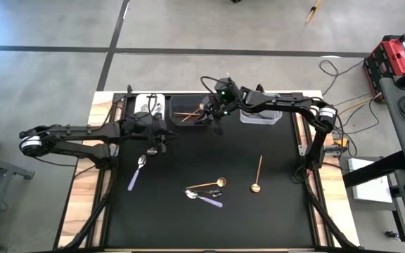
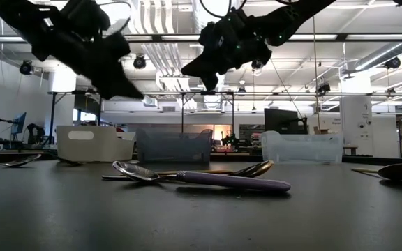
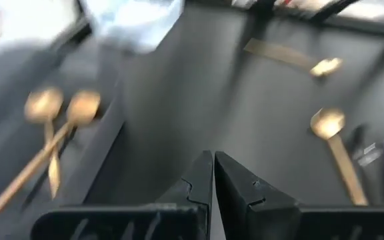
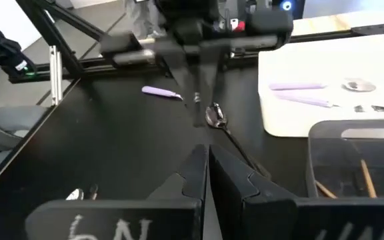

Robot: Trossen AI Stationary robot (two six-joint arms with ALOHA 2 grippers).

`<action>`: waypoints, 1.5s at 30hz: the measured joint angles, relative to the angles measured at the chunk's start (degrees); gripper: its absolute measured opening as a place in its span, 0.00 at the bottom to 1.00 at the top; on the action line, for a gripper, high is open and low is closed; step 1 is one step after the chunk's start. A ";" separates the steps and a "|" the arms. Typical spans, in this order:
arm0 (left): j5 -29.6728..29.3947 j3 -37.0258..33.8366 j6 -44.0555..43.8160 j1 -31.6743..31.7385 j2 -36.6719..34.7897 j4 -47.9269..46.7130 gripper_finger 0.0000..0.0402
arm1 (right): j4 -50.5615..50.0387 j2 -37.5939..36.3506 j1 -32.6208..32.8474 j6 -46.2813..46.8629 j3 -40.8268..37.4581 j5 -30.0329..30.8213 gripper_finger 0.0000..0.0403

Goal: Sort silverware by color (type)
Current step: Put the black spoon into the transparent bin

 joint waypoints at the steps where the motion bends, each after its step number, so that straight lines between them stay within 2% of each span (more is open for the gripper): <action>1: -1.87 -0.01 -0.72 -0.28 0.22 -2.00 0.00 | 0.04 0.00 0.00 -0.25 0.00 0.02 0.02; 7: -12.87 0.00 -8.55 -3.39 2.98 -8.40 0.00 | 0.09 0.00 0.00 -1.16 0.00 0.09 0.02; 13: -16.15 0.76 -15.00 -8.37 6.99 -10.46 0.00 | 0.04 0.00 0.00 -1.22 0.00 0.09 0.02; 19: -22.37 3.07 -17.89 -12.19 9.52 -19.67 0.00 | -0.49 0.00 0.00 -1.11 0.00 0.07 0.02; 24: -30.07 5.66 -22.57 -15.55 11.75 -29.70 0.00 | -2.64 -0.32 0.18 -1.66 0.00 0.04 0.02; 30: -31.09 7.39 -27.46 -15.82 16.71 -31.67 0.00 | -3.87 -0.92 0.50 -2.72 0.02 0.02 0.02; 39: -31.68 10.53 -27.63 -16.13 27.08 -31.65 0.00 | -3.89 -1.44 0.50 -3.20 0.02 0.03 0.02; 45: -33.84 11.62 -27.85 -16.97 29.41 -32.07 0.00 | -3.89 -1.46 0.50 -3.12 0.02 0.04 0.02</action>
